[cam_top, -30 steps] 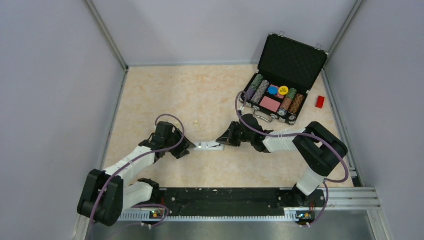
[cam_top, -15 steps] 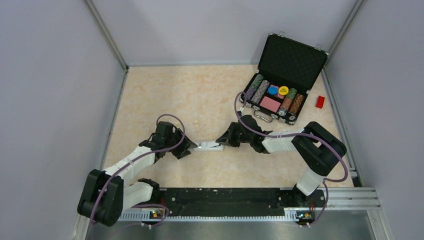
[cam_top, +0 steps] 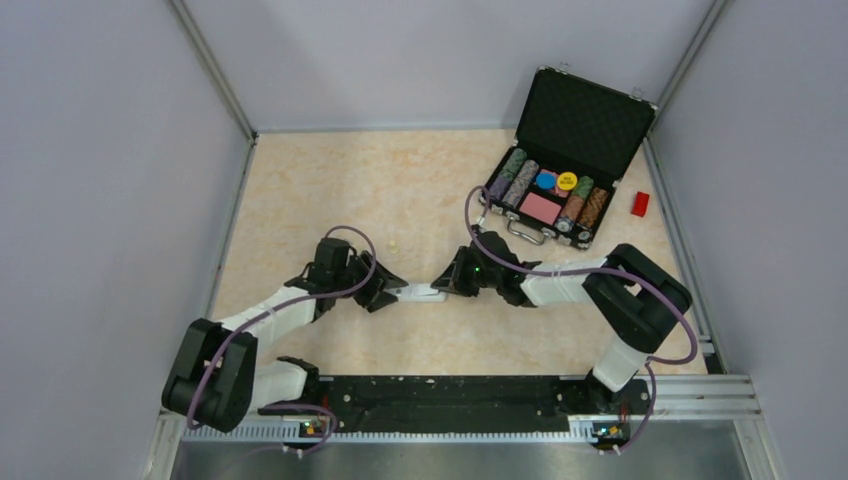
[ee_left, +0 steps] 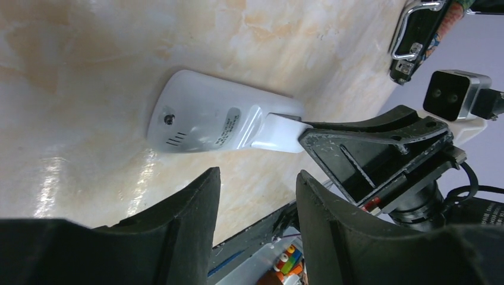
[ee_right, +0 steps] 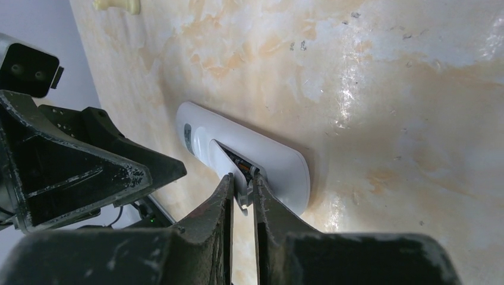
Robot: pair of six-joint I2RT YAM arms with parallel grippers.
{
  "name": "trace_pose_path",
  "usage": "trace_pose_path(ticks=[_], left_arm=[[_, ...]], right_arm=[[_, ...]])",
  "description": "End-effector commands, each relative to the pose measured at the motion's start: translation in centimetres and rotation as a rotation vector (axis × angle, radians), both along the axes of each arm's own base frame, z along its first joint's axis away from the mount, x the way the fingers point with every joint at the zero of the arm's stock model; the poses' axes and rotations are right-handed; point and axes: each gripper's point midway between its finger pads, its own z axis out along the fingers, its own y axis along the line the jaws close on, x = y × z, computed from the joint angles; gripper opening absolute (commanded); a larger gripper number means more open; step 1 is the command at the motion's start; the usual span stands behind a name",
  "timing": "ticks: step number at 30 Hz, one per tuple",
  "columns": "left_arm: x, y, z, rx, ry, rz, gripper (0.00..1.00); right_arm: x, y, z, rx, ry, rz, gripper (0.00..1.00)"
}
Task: Load the batteries into the remote control
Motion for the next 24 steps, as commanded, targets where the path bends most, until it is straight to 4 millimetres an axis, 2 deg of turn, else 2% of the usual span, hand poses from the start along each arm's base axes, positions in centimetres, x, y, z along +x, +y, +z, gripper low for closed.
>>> trace_pose_path(ticks=[1, 10, 19, 24], left_arm=[[1.0, -0.9, 1.0, -0.064, -0.040, -0.013, 0.53], [1.7, -1.9, 1.8, -0.131, -0.041, -0.015, 0.45], [2.4, -2.3, 2.4, -0.159, -0.045, -0.004, 0.43], [3.0, -2.8, 2.7, -0.178, -0.048, -0.009, 0.43]], right_arm=[[-0.7, 0.5, -0.4, -0.051, 0.006, 0.022, 0.13], [-0.9, -0.1, -0.6, -0.121, 0.026, 0.021, 0.23], [-0.3, 0.2, 1.5, -0.156, 0.014, 0.037, 0.29], [-0.5, -0.4, 1.7, -0.210, 0.035, 0.043, 0.34]])
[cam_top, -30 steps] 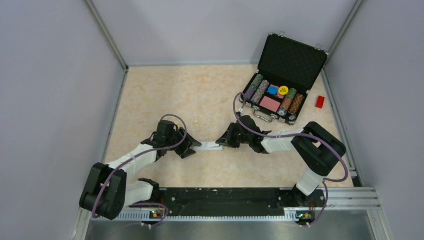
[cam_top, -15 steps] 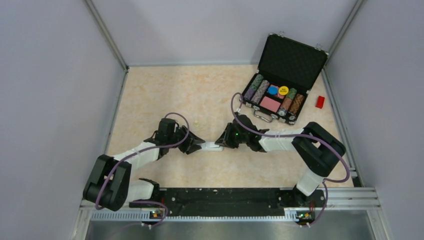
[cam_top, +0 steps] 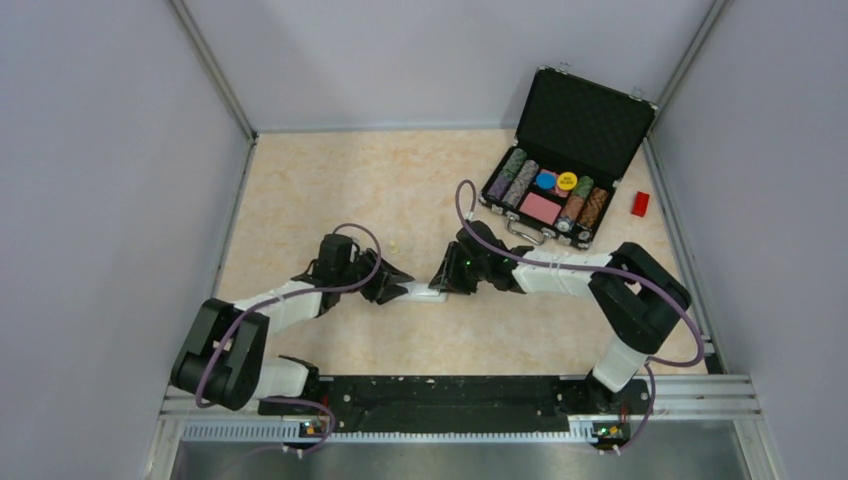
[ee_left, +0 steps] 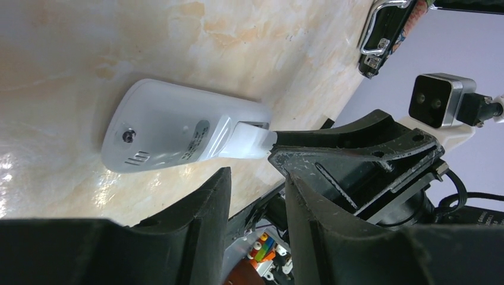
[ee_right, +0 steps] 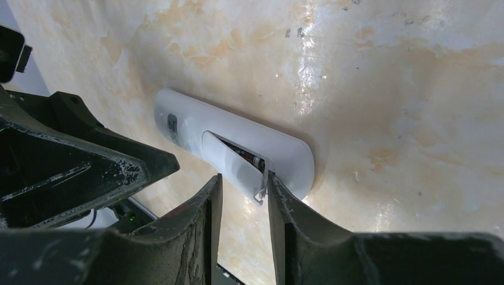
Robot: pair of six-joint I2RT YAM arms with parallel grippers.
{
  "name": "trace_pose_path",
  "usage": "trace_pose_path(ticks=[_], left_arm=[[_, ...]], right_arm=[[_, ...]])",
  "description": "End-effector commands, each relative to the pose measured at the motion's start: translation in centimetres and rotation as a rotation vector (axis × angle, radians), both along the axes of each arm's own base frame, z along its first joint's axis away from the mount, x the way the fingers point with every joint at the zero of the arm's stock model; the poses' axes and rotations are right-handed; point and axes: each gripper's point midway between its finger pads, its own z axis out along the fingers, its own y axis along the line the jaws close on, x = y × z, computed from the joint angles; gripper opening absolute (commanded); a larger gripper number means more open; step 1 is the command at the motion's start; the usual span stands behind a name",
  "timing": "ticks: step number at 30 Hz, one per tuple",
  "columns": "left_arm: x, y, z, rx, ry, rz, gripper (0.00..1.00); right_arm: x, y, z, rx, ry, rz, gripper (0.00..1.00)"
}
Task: Load the batteries into the remote control
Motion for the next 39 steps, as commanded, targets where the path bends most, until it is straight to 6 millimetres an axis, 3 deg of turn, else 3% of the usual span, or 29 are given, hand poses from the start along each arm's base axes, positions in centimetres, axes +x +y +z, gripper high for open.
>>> trace_pose_path(ticks=[1, 13, 27, 39], left_arm=[[1.7, -1.0, 2.0, -0.051, -0.067, -0.006, 0.43], [2.4, -1.9, 2.7, -0.082, -0.088, -0.017, 0.41], [2.2, -3.7, 0.7, -0.073, -0.060, -0.071, 0.40], [1.0, -2.5, -1.7, 0.049, -0.007, -0.090, 0.39]], right_arm=[[-0.1, -0.5, 1.6, -0.052, -0.022, 0.016, 0.34], [-0.1, -0.8, 2.6, -0.064, -0.047, 0.028, 0.31], [0.3, -1.5, -0.7, -0.170, -0.032, 0.030, 0.29], [-0.6, -2.2, -2.9, -0.224, 0.005, 0.037, 0.24]])
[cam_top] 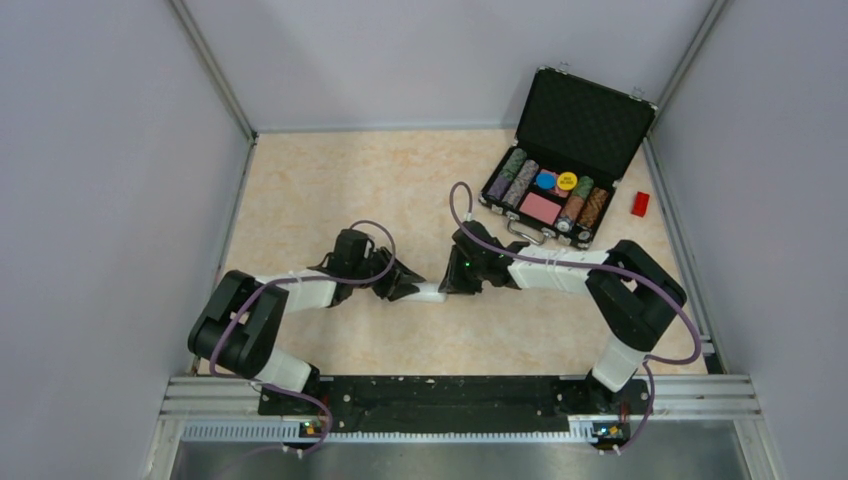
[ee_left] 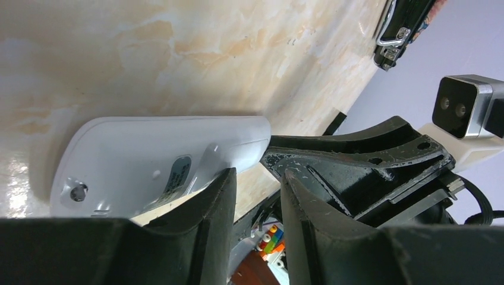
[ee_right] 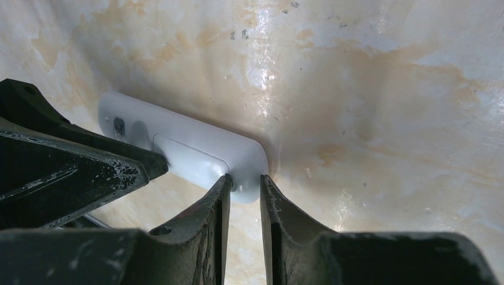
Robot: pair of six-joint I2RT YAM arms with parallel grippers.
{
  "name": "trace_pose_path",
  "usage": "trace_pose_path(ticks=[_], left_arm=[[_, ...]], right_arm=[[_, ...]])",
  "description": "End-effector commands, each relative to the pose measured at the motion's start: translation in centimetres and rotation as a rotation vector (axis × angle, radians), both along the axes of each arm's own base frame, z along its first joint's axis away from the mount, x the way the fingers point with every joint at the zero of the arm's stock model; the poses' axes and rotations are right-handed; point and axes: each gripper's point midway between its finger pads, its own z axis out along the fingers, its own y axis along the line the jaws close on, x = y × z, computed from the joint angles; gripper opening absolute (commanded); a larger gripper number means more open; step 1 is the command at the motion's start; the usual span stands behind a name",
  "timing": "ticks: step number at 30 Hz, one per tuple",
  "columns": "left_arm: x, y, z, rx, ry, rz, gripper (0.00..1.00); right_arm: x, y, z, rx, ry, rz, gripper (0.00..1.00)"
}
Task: Load the batteries into the remote control
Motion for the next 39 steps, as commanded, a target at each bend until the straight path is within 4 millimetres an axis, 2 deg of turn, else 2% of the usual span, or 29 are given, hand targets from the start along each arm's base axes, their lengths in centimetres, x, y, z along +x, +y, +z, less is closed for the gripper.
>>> trace_pose_path(ticks=[1, 4, 6, 8, 11, 14, 17, 19, 21, 24, 27, 32, 34, 38, 39], left_arm=[[0.1, 0.3, -0.5, 0.064, -0.025, -0.027, 0.39], [-0.2, 0.4, -0.9, 0.078, -0.020, -0.040, 0.38], [0.0, 0.2, -0.4, 0.069, -0.035, -0.044, 0.38], [0.8, -0.2, 1.0, 0.048, -0.078, -0.046, 0.39], [2.3, -0.7, 3.8, 0.036, -0.159, -0.056, 0.40], [3.6, -0.6, 6.1, 0.076, -0.228, -0.060, 0.43], [3.8, 0.4, 7.5, 0.147, -0.271, -0.056, 0.49], [3.6, 1.3, 8.1, 0.199, -0.297, -0.052, 0.54], [2.7, 2.4, 8.7, 0.250, -0.321, -0.054, 0.63], [1.0, 4.4, 9.1, 0.329, -0.350, -0.048, 0.76], [-0.7, 6.7, 9.9, 0.413, -0.398, -0.027, 0.84], [-2.9, 10.5, 12.3, 0.524, -0.532, 0.042, 0.88], [-3.7, 12.3, 14.1, 0.562, -0.600, 0.109, 0.92], [-6.2, 15.4, 17.0, 0.627, -0.662, 0.187, 0.97], [-6.9, 16.0, 17.7, 0.636, -0.680, 0.206, 0.99]], right_arm=[[-0.8, -0.2, -1.6, -0.059, 0.012, 0.023, 0.24], [-0.8, -0.1, -1.5, -0.058, 0.010, 0.027, 0.24], [-0.5, 0.1, -0.5, -0.046, -0.008, 0.023, 0.26], [0.2, 0.5, 1.2, -0.025, -0.051, 0.026, 0.32], [1.1, 0.9, 4.1, -0.004, -0.118, 0.036, 0.46], [2.2, 0.5, 6.5, -0.012, -0.198, 0.036, 0.50], [2.4, -0.4, 7.9, -0.041, -0.253, 0.049, 0.52], [2.2, -1.7, 8.5, -0.081, -0.281, 0.057, 0.52], [2.0, -3.3, 9.5, -0.115, -0.318, 0.047, 0.53], [1.4, -6.7, 10.4, -0.192, -0.362, -0.004, 0.55], [0.2, -9.9, 11.3, -0.219, -0.415, -0.047, 0.56], [-1.6, -12.8, 14.4, -0.135, -0.507, -0.109, 0.56], [-2.4, -14.0, 16.3, -0.096, -0.550, -0.135, 0.56], [-4.2, -18.2, 19.5, -0.121, -0.591, -0.214, 0.57], [-4.7, -19.6, 20.5, -0.131, -0.607, -0.241, 0.60]])
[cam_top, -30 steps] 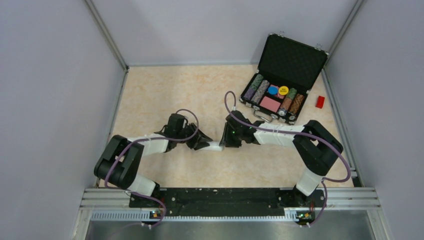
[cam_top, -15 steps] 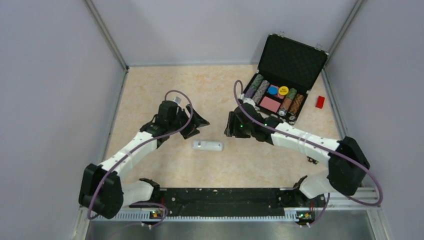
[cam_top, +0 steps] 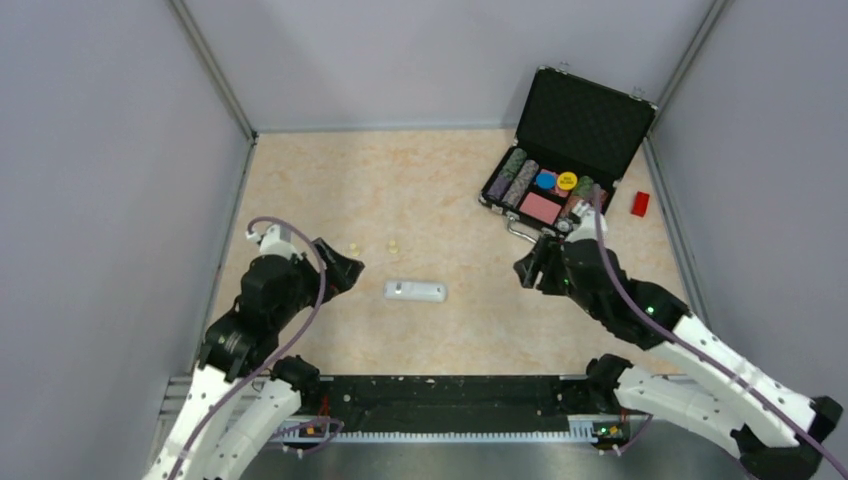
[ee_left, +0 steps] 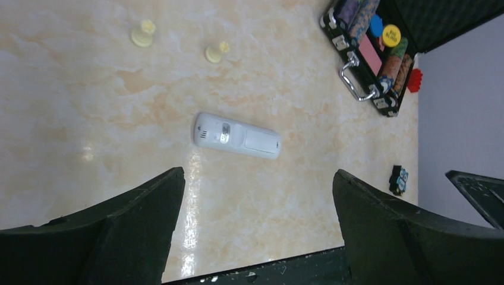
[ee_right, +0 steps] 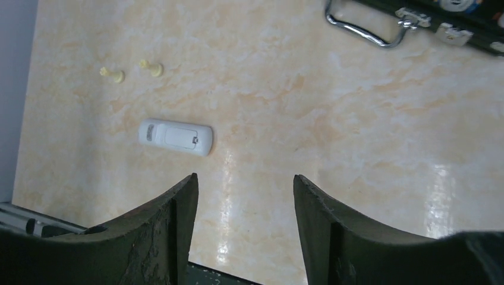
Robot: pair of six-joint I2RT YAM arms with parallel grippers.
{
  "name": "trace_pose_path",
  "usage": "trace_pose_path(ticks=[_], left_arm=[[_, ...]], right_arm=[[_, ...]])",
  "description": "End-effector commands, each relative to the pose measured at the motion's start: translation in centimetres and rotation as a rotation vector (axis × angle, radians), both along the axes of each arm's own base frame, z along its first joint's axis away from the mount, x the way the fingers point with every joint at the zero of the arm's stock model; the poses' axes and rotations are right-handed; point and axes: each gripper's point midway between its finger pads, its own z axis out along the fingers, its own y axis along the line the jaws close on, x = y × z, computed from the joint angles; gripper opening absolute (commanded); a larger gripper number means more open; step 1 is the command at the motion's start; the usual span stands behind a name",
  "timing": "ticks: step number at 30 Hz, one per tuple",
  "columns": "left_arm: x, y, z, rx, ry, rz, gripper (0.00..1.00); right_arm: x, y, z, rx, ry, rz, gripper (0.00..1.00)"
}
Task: Load the batteries into the remote control
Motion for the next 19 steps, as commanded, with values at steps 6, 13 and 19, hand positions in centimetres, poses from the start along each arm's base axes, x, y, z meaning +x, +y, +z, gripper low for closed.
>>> trace_pose_path(ticks=[6, 13, 19], left_arm=[[-5.8, 6.9, 3.6, 0.093, -0.118, 0.187, 0.99], [-9.2, 7.8, 3.3, 0.026, -0.119, 0.194, 0.99], [-11.1, 8.9, 4.3, 0.000, -0.151, 0.220, 0.99]], right_arm=[[-4.8, -12.6, 10.2, 0.008, -0.224, -0.250, 0.99], [-7.8, -18.0, 14.5, 0.110, -0.363, -0.336, 0.99], [-9.1, -18.8, 13.7, 0.166, -0.342, -0.334, 0.99]])
